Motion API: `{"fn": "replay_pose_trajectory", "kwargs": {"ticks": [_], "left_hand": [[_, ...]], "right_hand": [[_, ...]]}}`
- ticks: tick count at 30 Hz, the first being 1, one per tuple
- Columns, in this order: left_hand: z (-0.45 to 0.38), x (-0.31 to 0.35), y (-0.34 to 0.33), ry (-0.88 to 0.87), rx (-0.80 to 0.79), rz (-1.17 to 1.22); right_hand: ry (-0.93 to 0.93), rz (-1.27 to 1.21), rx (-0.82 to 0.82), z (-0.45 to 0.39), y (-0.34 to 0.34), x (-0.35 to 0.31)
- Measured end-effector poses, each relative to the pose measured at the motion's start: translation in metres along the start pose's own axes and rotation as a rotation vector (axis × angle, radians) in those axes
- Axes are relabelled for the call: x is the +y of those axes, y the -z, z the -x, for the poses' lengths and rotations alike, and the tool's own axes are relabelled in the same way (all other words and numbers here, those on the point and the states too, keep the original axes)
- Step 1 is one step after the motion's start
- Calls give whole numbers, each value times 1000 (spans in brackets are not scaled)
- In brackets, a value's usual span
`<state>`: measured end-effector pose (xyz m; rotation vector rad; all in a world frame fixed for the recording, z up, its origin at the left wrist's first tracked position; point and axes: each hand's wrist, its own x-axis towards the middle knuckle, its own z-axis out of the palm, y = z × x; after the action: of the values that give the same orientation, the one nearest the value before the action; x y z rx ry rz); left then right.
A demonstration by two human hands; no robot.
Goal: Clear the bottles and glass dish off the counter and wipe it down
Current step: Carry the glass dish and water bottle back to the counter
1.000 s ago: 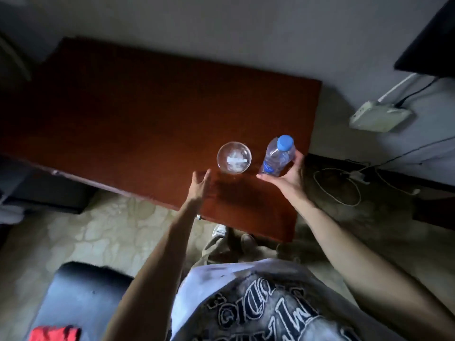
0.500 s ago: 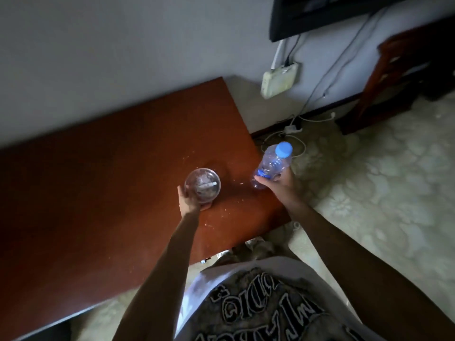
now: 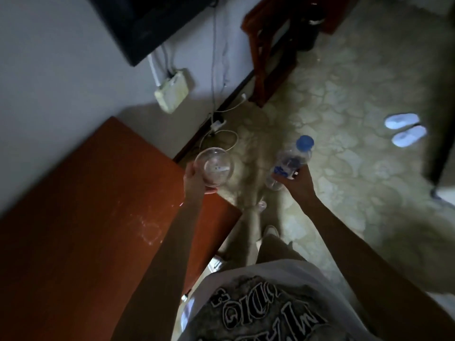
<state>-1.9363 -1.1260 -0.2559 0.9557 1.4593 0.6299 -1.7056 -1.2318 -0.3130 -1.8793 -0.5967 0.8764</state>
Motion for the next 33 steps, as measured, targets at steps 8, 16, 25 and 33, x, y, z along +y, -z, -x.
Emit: {"fn": "replay_pose_trajectory", "kwargs": {"ticks": [8, 16, 25, 33], "left_hand": [[-46, 20, -181, 33, -295, -123], [-69, 67, -415, -4, -390, -216], [-107, 145, -621, -89, -566, -290], [-212, 214, -818, -29, -643, -307]], "right_hand": [[-59, -65, 170, -56, 119, 45], [-56, -105, 300, -184, 290, 48], [-40, -156, 437, -317, 423, 35], [-65, -70, 506, -499, 513, 23]]}}
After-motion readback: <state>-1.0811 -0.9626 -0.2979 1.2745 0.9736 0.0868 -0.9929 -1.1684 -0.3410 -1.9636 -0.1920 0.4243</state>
